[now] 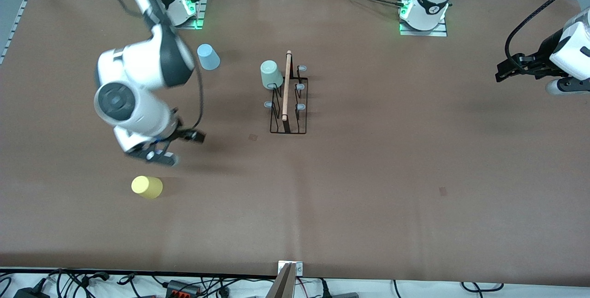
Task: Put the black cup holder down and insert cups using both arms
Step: 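Release the teal cup and move the right gripper to the yellow cup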
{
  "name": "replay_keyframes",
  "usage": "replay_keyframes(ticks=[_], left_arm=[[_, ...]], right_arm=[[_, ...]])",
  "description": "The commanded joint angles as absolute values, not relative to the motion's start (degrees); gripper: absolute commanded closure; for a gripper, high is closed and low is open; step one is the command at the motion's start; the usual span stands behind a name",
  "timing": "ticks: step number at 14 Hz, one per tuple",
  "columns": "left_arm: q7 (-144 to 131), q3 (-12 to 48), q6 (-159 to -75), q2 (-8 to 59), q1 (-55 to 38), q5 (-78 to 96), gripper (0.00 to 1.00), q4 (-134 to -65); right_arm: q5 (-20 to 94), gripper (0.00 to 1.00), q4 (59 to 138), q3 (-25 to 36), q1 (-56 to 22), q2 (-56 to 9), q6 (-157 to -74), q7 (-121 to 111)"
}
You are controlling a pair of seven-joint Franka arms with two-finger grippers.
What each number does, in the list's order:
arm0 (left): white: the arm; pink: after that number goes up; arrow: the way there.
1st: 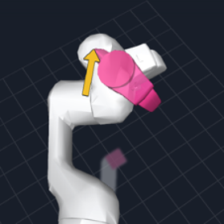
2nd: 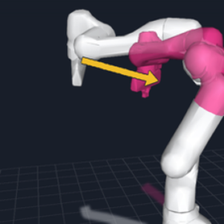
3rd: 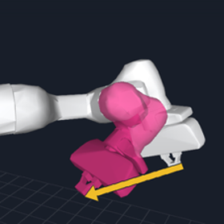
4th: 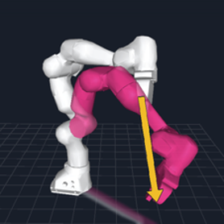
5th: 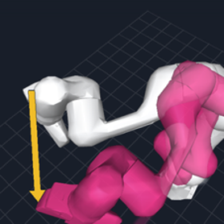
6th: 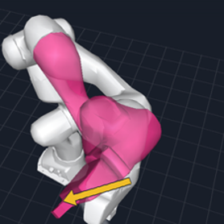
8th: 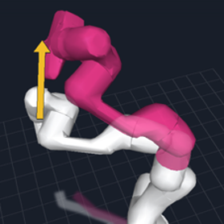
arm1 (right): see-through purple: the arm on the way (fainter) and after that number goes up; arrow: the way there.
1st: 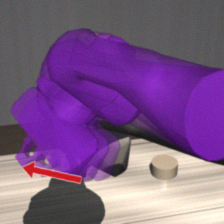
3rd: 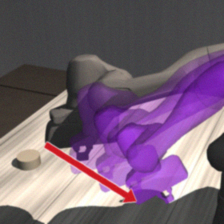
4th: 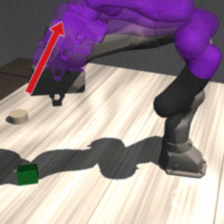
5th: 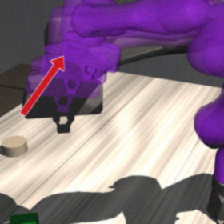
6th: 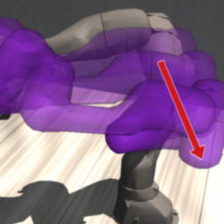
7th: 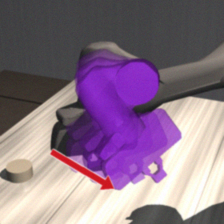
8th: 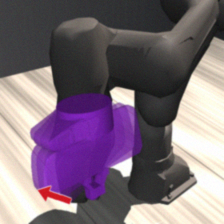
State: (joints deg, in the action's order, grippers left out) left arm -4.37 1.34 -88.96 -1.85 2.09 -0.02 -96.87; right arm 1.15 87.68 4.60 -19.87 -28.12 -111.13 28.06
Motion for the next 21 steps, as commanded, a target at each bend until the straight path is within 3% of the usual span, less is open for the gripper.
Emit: replay_keyframes(ticks=[1, 7, 11, 21], left_arm=[[-4.92, 0.79, -87.89, -2.02, 1.58, 0.88, 0.00, -96.06], [-4.92, 0.79, -87.89, -2.11, 1.58, 0.88, 0.00, -96.06], [-4.92, 0.79, -87.89, -2.11, 1.67, 0.88, 0.00, -96.06], [-4.92, 0.70, -87.89, -2.02, 1.76, 0.88, 0.00, -96.06]], right_arm=[[-0.52, 0.00, 82.72, 4.04, -16.71, -33.29, -116.78, 23.22], [-4.84, 0.00, 77.96, 4.66, -9.94, -40.42, -121.64, 9.42], [2.44, 0.00, 75.34, 4.48, -6.86, -44.19, -121.90, -2.87], [3.78, 0.00, 74.53, 4.48, -6.42, -48.42, -124.80, -6.67]])
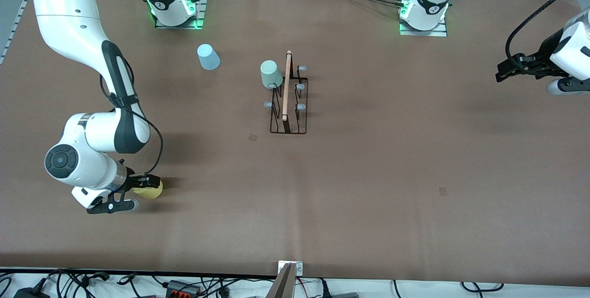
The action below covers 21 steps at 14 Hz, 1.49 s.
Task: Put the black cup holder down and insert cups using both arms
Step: 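Release the teal cup and move the right gripper to the yellow cup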
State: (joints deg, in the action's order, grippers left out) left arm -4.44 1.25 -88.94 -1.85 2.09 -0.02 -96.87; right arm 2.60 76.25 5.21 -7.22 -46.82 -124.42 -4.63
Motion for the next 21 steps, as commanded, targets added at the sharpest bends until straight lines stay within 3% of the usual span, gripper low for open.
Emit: replay_keyframes(ticks=[1, 10, 12, 14, 15, 16, 21], left_arm=[[-4.92, 0.70, -87.89, -2.02, 1.67, 0.88, 0.00, -96.06], [-4.48, 0.70, -87.54, -2.02, 1.67, 0.88, 0.00, -95.98], [-4.48, 0.70, -87.54, -2.02, 1.67, 0.88, 0.00, -95.89], [-4.48, 0.70, -87.54, -2.02, 1.76, 0.88, 0.00, -95.98], [-4.48, 0.70, -87.54, -2.02, 1.76, 0.88, 0.00, -95.89], [-4.48, 0.70, -87.54, -2.02, 1.76, 0.88, 0.00, -95.98], [-4.48, 0.62, -87.54, -2.02, 1.76, 0.88, 0.00, -95.98]], right_arm=[[3.78, 0.00, 74.53, 4.48, -6.42, -48.51, -124.80, -7.72], [3.87, 0.03, 74.71, 4.48, -5.54, -49.22, -124.72, -8.35], [3.87, 0.22, 74.71, 4.48, -5.54, -49.22, -124.63, -8.35], [3.95, 0.53, 74.79, 4.48, -5.54, -49.04, -124.02, -8.35], [3.69, 0.63, 74.71, 4.48, -5.80, -48.61, -123.67, -8.35], [3.43, 0.68, 74.62, 4.40, -6.15, -47.91, -122.53, -8.52], [3.78, 0.69, 72.86, 4.30, -11.93, -39.57, -108.57, -6.78]])
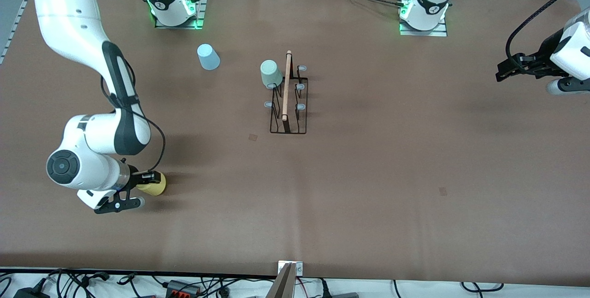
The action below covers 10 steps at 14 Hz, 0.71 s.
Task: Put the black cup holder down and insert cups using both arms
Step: 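Grasp the yellow cup and carry it onto a rack peg with the right gripper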
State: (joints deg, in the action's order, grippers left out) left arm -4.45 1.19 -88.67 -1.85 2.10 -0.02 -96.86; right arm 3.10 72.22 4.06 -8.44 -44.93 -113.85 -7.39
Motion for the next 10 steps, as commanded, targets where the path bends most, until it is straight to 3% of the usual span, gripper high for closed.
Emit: replay_keyframes(ticks=[1, 10], left_arm=[[-4.48, 0.62, -87.54, -2.02, 1.76, 0.88, 0.00, -95.98], [-4.48, 0.62, -87.54, -2.02, 1.76, 0.88, 0.00, -95.98]], right_arm=[[3.87, 0.69, 72.86, 4.31, -14.39, -37.98, -106.46, -4.16], [10.46, 0.68, 73.65, 3.60, -33.90, -34.36, -97.38, 10.61]])
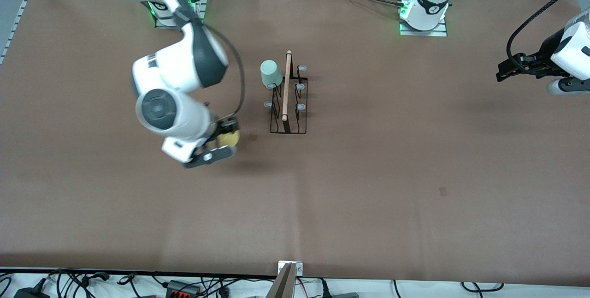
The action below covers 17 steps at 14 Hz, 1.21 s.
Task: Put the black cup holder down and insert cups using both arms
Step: 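Grasp the yellow cup and carry it onto a rack peg with the right gripper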
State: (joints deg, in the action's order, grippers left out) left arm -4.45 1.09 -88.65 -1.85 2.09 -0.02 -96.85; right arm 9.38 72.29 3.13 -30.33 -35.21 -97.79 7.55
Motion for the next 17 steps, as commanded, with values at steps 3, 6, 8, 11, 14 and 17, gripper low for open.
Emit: replay_keyframes(ticks=[3, 6, 8, 11, 14, 17], left_arm=[[-4.39, 0.53, -87.54, -2.02, 1.76, 0.88, 0.00, -95.98], [-4.39, 0.44, -87.45, -2.02, 1.76, 0.88, 0.00, -95.98], [-4.39, 0.44, -87.54, -1.93, 1.76, 0.88, 0.00, -95.98], [-4.31, 0.18, -87.45, -2.02, 1.84, 0.88, 0.00, -96.06], [-4.31, 0.09, -87.54, -1.67, 1.76, 0.88, 0.00, -95.98], [-4.31, 0.09, -87.54, -1.67, 1.76, 0.70, 0.00, -95.98]], right_arm=[[10.63, 0.68, 73.56, 3.60, -37.43, -34.72, -98.35, 15.81], [10.63, 0.68, 73.65, 3.60, -39.11, -34.89, -98.61, 18.19], [10.46, 0.68, 74.26, 3.60, -39.55, -35.50, -98.70, 18.11], [9.93, 0.68, 74.71, 3.60, -40.43, -35.95, -99.14, 18.19], [9.84, 0.68, 74.79, 3.60, -40.52, -36.82, -100.02, 18.19], [9.67, 0.68, 76.02, 3.60, -40.60, -37.44, -101.86, 18.19]])
